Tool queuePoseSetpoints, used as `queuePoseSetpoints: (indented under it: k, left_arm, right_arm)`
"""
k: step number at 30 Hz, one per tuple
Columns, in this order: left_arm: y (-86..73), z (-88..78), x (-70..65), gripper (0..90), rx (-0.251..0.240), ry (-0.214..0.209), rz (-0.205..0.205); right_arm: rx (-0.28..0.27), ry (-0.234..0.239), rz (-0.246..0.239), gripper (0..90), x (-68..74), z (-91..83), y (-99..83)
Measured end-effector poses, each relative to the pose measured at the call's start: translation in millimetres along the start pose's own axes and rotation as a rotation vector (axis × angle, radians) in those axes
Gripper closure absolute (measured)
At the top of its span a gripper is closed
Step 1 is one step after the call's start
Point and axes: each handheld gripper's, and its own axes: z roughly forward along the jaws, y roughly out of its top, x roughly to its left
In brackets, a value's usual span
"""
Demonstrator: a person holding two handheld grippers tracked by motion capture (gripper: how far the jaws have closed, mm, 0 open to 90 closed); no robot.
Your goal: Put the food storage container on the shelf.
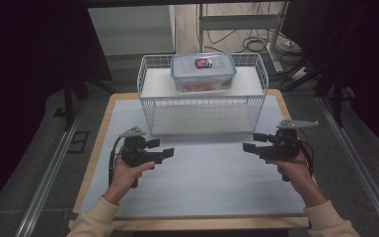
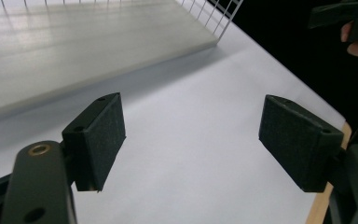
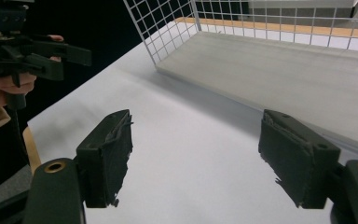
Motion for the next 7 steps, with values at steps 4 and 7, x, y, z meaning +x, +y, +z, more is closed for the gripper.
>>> queuePoseSetpoints:
  k: [4,7]
  left_arm:
    - [-2.1,0.0,1.7,22.0,-0.009,0.000,-0.003]
    - [-5.6,0.6,3.7,21.9,-0.014,0.009,-0.004]
  right_arm:
    - [-0.010,0.003,-0.017,23.0,1.0,3.0,-5.1]
    - [-0.021,-0.006,-0.028,21.2,0.4,4.9,-7.0]
